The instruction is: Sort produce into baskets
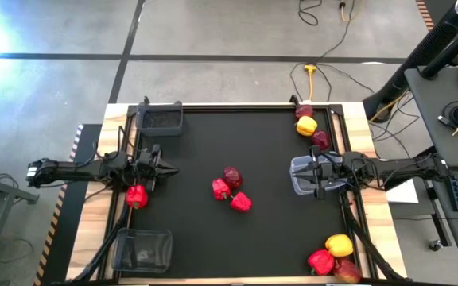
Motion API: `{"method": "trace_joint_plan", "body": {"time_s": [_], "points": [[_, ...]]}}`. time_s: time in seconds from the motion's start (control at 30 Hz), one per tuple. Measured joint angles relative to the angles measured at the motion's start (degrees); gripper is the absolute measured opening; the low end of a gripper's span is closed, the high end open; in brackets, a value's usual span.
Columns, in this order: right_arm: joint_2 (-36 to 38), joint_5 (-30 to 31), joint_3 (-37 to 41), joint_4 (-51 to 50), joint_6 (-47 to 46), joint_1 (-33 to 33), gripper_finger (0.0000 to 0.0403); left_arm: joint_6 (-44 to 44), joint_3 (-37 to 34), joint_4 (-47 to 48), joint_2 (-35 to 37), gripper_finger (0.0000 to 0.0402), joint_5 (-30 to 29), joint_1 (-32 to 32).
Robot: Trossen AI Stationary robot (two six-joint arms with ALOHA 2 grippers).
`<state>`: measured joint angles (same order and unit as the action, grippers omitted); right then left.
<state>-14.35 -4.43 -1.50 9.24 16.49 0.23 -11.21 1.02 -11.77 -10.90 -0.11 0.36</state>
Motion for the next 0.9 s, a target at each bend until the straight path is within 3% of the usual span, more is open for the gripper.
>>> {"method": "trace_joint_plan", "body": {"time_s": [0.17,0.43,0.53,0.67,0.77,0.9], "points": [[0.0,0.0,0.0,0.0,0.0,0.0,0.0029,-0.2,0.1,-12.4,-0.6,0.0000,-5.0,0.0],[0.0,0.0,0.0,0.0,0.0,0.0,0.0029,-1.5,3.3,-16.4,-0.7,0.0000,-4.6,0.0],[0.0,0.0,0.0,0.0,0.0,0.0,0.0029,-1.6,3.7,-16.8,-2.3,0.0000,-0.7,-0.1],[0.0,0.0,0.0,0.0,0.0,0.0,0.0029,-2.9,2.9,-26.4,-8.7,0.0000,0.6,-0.3],[0.0,0.0,0.0,0.0,0.0,0.0,0.0029,-2.9,2.3,-35.0,-15.5,0.0000,-2.3,-0.3],[0.0,0.0,0.0,0.0,0.0,0.0,0.0029,-2.9,2.5,-38.0,-24.4,0.0000,-3.0,-0.3]]}}
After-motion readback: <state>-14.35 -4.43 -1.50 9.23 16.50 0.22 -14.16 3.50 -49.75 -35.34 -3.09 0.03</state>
